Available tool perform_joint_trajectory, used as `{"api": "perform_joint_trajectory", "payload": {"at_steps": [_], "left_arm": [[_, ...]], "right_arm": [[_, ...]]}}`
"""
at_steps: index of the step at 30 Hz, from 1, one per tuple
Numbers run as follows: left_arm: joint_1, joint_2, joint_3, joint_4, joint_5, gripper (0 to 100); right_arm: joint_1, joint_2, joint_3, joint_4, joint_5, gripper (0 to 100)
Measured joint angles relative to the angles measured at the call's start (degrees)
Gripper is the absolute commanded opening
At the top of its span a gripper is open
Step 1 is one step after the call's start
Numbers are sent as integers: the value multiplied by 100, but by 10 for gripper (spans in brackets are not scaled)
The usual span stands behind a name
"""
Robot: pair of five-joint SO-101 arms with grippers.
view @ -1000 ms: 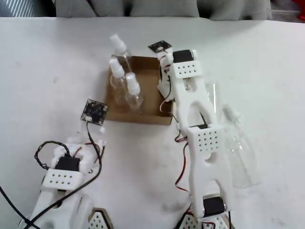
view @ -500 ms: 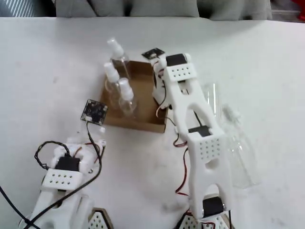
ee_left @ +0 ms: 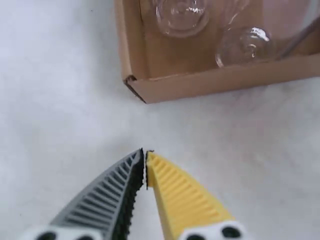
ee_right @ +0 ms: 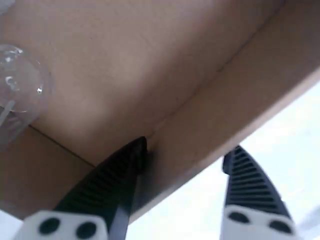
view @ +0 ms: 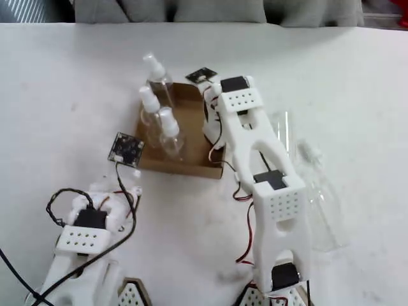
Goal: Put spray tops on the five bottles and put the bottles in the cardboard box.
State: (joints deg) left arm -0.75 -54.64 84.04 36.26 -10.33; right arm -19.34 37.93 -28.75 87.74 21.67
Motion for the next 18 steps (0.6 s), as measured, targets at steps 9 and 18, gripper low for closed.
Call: {"api": "perform_joint_trajectory", "payload": {"at_steps": [9,18], "left_arm": [[0,0,0,0,0,24],[0,0,0,0,0,24]], "right_arm": [[193,-668,-580,642,158,252],[1257,-1275,-853,914,79,251]]}}
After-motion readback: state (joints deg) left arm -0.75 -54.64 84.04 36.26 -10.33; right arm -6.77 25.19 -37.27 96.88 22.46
